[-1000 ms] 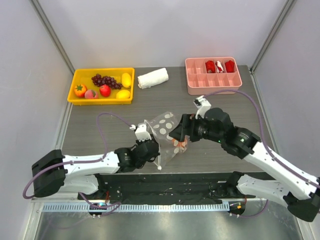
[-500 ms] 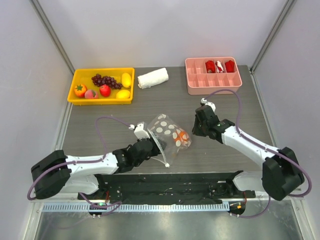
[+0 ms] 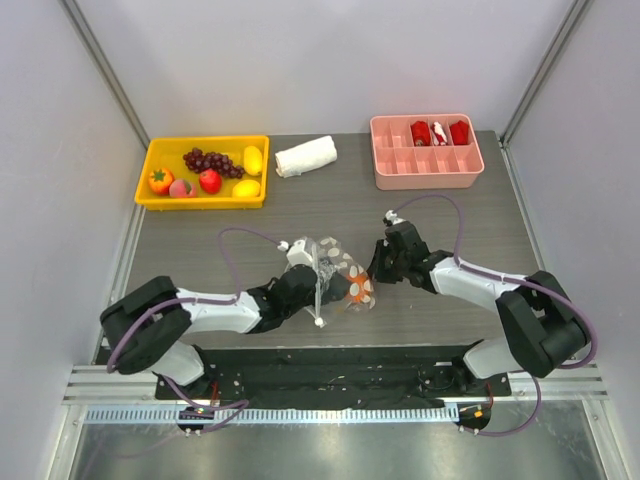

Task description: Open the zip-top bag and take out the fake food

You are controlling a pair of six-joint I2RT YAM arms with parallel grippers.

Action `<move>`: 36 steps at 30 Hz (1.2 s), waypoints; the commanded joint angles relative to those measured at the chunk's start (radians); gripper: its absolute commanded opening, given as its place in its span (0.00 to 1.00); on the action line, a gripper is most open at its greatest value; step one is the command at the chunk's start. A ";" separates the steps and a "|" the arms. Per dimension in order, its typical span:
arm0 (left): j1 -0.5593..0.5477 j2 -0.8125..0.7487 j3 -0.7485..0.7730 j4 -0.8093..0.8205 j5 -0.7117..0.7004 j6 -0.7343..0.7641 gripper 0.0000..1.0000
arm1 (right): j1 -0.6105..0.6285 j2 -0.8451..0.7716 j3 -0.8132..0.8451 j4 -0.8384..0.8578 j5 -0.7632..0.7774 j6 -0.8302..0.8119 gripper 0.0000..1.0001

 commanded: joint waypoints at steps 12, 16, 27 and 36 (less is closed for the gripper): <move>0.012 0.230 0.060 0.260 0.241 -0.082 0.73 | 0.003 -0.013 -0.058 0.206 -0.149 0.087 0.01; 0.019 0.313 0.067 0.312 0.277 -0.128 0.71 | 0.001 -0.015 -0.054 0.182 -0.154 0.082 0.01; 0.019 0.267 0.044 0.239 0.274 -0.087 0.70 | 0.004 -0.209 -0.018 -0.309 0.306 0.022 0.02; 0.003 0.296 0.064 0.263 0.354 -0.085 0.70 | 0.036 -0.269 -0.183 -0.111 0.027 0.129 0.01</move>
